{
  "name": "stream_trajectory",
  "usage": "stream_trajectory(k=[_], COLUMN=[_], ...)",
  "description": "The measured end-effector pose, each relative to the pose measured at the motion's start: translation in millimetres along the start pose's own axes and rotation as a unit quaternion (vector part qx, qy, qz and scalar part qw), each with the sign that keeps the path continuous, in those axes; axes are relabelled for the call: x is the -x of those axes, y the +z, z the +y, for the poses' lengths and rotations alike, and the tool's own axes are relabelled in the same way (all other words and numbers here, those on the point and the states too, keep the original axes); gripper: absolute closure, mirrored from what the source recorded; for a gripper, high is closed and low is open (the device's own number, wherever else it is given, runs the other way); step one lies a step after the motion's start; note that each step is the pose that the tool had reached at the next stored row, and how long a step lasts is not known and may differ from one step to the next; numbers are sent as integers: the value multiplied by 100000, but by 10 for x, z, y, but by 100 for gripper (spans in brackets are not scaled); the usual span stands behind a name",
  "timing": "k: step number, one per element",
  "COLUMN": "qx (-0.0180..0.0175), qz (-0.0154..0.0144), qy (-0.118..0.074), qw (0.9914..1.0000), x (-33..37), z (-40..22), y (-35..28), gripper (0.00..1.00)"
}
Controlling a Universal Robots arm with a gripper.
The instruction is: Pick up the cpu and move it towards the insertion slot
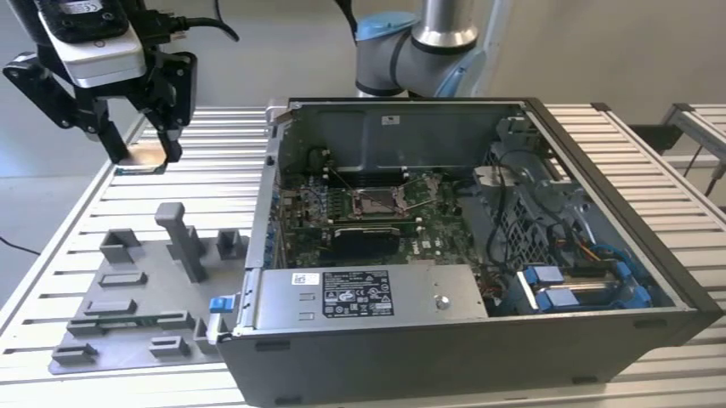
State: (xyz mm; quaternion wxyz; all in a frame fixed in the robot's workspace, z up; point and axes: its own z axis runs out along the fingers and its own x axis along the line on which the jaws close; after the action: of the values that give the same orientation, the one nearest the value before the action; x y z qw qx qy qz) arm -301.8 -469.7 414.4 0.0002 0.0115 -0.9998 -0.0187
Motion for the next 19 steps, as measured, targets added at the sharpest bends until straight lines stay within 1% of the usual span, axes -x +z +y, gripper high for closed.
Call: stream_trajectory(k=[19], qx=[-10], qz=[0], qy=[6], qw=[100000], x=[227], z=[-5], y=[0], gripper=[100])
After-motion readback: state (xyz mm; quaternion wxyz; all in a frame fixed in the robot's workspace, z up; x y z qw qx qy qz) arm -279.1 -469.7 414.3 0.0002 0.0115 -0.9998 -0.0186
